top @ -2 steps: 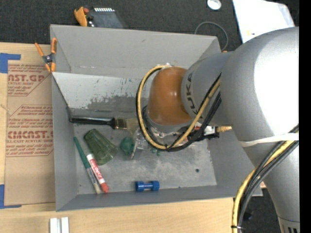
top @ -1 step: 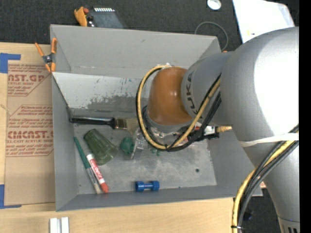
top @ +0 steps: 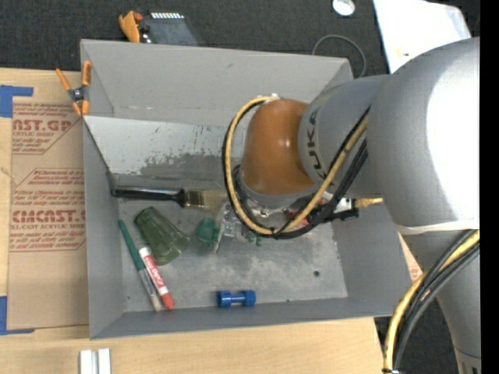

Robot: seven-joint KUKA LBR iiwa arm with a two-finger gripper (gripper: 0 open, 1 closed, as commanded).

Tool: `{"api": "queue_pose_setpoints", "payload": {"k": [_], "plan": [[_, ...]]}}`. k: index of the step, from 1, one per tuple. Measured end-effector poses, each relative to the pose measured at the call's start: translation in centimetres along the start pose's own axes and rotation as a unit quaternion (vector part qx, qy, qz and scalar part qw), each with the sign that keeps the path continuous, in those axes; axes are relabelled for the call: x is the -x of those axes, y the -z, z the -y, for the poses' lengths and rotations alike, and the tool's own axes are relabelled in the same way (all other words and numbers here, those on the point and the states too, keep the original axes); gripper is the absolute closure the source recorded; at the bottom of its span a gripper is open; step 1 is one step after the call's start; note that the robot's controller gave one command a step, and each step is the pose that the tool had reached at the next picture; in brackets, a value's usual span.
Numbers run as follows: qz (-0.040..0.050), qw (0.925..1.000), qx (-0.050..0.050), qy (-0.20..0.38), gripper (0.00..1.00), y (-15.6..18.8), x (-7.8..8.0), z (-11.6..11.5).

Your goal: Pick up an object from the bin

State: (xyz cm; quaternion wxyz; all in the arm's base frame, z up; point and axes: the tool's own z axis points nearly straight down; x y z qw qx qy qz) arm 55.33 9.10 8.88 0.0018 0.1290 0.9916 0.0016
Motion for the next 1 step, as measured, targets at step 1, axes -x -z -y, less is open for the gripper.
{"api": "queue_pose_setpoints", "payload": {"k": [1], "plan": [[0.0038, 1.0000, 0.002, 0.000, 1.00, 3.80, 0.23, -0.12]]}}
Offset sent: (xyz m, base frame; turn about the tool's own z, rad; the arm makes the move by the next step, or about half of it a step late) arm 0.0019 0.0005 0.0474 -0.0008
